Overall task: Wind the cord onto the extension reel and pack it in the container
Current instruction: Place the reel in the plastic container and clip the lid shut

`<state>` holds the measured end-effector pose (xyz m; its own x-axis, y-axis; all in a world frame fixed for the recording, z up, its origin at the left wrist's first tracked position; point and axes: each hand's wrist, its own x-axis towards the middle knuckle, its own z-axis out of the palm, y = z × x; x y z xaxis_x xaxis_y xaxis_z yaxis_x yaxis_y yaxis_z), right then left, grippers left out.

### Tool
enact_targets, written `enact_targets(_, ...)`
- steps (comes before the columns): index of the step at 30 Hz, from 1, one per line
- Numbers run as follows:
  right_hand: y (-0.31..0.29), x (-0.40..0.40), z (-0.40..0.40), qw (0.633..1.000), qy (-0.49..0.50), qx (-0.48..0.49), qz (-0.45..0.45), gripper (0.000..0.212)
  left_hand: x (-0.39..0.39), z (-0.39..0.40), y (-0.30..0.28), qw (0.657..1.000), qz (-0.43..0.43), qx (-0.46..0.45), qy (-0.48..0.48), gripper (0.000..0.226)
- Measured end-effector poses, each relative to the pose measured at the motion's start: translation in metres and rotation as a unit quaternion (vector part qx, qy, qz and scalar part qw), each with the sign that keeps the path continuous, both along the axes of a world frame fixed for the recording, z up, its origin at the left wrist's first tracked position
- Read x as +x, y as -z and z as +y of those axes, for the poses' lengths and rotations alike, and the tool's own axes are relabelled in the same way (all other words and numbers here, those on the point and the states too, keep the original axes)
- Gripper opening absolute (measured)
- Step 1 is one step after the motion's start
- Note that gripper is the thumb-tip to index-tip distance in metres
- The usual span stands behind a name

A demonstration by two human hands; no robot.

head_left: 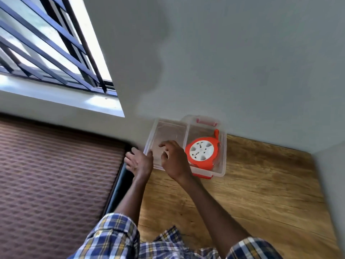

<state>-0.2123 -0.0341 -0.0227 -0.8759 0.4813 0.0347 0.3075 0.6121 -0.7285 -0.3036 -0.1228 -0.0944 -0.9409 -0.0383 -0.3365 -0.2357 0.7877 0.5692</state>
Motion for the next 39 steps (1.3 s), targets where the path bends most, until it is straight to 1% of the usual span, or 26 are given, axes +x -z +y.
enact_targets(2, 0.014, -0.018, -0.011, 0.994, -0.003, -0.064, -0.085, 0.038, -0.010, -0.008, 0.010, 0.997, -0.065, 0.034, -0.008, 0.059)
enact_targets(5, 0.033, -0.031, -0.018, 0.976, 0.022, -0.122, -0.177, 0.042, -0.022, -0.020, 0.020, 0.993, -0.060, 0.102, -0.004, 0.043)
enact_targets(7, 0.040, -0.033, -0.017, 0.974, 0.043, -0.135, -0.179, 0.039, -0.032, -0.030, 0.020, 0.982, -0.051, 0.181, 0.006, 0.033)
enact_targets(9, 0.038, -0.038, -0.010, 0.974, 0.066, -0.160, -0.150, 0.034, -0.038, -0.038, 0.012, 0.958, -0.038, 0.284, -0.009, 0.028)
enact_targets(11, 0.027, -0.047, -0.003, 0.965, 0.099, -0.224, -0.097, 0.025, -0.033, -0.040, -0.003, 0.934, 0.023, 0.356, -0.020, 0.027)
enact_targets(13, 0.008, -0.059, 0.006, 0.932, 0.146, -0.330, -0.042, 0.021, -0.021, -0.034, -0.023, 0.926, 0.126, 0.356, 0.008, 0.020)
enact_targets(14, -0.003, -0.062, 0.012, 0.908, 0.167, -0.383, -0.019, 0.026, -0.013, -0.028, -0.032, 0.919, 0.172, 0.353, 0.043, 0.018)
enact_targets(16, -0.021, -0.060, 0.030, 0.873, 0.195, -0.446, 0.018, 0.048, 0.003, -0.014, -0.047, 0.895, 0.259, 0.337, 0.138, 0.016)
enact_targets(17, -0.028, -0.057, 0.041, 0.870, 0.209, -0.446, 0.025, 0.056, 0.010, -0.005, -0.052, 0.875, 0.310, 0.320, 0.187, 0.016)
enact_targets(18, -0.033, -0.053, 0.051, 0.876, 0.229, -0.424, 0.029, 0.056, 0.016, 0.003, -0.056, 0.852, 0.360, 0.297, 0.235, 0.016)
enact_targets(19, -0.037, -0.046, 0.061, 0.886, 0.253, -0.388, 0.038, 0.050, 0.024, 0.013, -0.061, 0.828, 0.402, 0.275, 0.279, 0.018)
enact_targets(20, -0.038, -0.039, 0.071, 0.892, 0.277, -0.353, 0.059, 0.038, 0.032, 0.021, -0.065, 0.806, 0.426, 0.258, 0.320, 0.021)
enact_targets(22, -0.040, -0.019, 0.095, 0.884, 0.320, -0.319, 0.117, 0.016, 0.051, 0.036, -0.071, 0.775, 0.423, 0.242, 0.403, 0.034)
enact_targets(24, -0.040, 0.005, 0.116, 0.867, 0.347, -0.334, 0.128, 0.013, 0.066, 0.043, -0.071, 0.756, 0.407, 0.223, 0.462, 0.051)
enact_targets(25, -0.039, 0.018, 0.126, 0.854, 0.360, -0.351, 0.134, 0.012, 0.071, 0.043, -0.070, 0.752, 0.410, 0.215, 0.468, 0.055)
enact_targets(26, -0.038, 0.031, 0.135, 0.842, 0.376, -0.360, 0.140, 0.012, 0.077, 0.042, -0.069, 0.755, 0.421, 0.211, 0.456, 0.053)
enact_targets(27, -0.036, 0.042, 0.142, 0.837, 0.391, -0.355, 0.144, 0.012, 0.081, 0.039, -0.068, 0.768, 0.430, 0.207, 0.427, 0.051)
enact_targets(28, -0.033, 0.050, 0.147, 0.835, 0.401, -0.347, 0.148, 0.014, 0.084, 0.037, -0.065, 0.796, 0.424, 0.200, 0.383, 0.050)
enact_targets(29, -0.030, 0.057, 0.151, 0.836, 0.405, -0.339, 0.151, 0.016, 0.089, 0.037, -0.063, 0.839, 0.392, 0.184, 0.330, 0.054)
enact_targets(31, -0.021, 0.067, 0.153, 0.842, 0.409, -0.320, 0.146, 0.019, 0.099, 0.039, -0.061, 0.931, 0.248, 0.142, 0.228, 0.071)
enact_targets(32, -0.016, 0.070, 0.152, 0.857, 0.413, -0.283, 0.120, 0.019, 0.104, 0.042, -0.058, 0.956, 0.175, 0.126, 0.198, 0.078)
enact_targets(33, -0.010, 0.071, 0.151, 0.880, 0.414, -0.225, 0.070, 0.021, 0.108, 0.044, -0.056, 0.968, 0.123, 0.117, 0.184, 0.081)
enact_targets(34, -0.005, 0.072, 0.149, 0.900, 0.406, -0.160, 0.011, 0.024, 0.114, 0.047, -0.054, 0.972, 0.092, 0.118, 0.183, 0.080)
enact_targets(35, -0.002, 0.074, 0.146, 0.910, 0.399, -0.111, -0.031, 0.029, 0.120, 0.049, -0.052, 0.971, 0.073, 0.132, 0.186, 0.076)
enact_targets(36, 0.002, 0.076, 0.145, 0.916, 0.388, -0.093, -0.048, 0.033, 0.124, 0.051, -0.052, 0.969, 0.063, 0.156, 0.184, 0.071)
enact_targets(39, 0.007, 0.080, 0.148, 0.923, 0.354, -0.154, -0.015, 0.034, 0.128, 0.059, -0.055, 0.964, 0.038, 0.216, 0.153, 0.058)
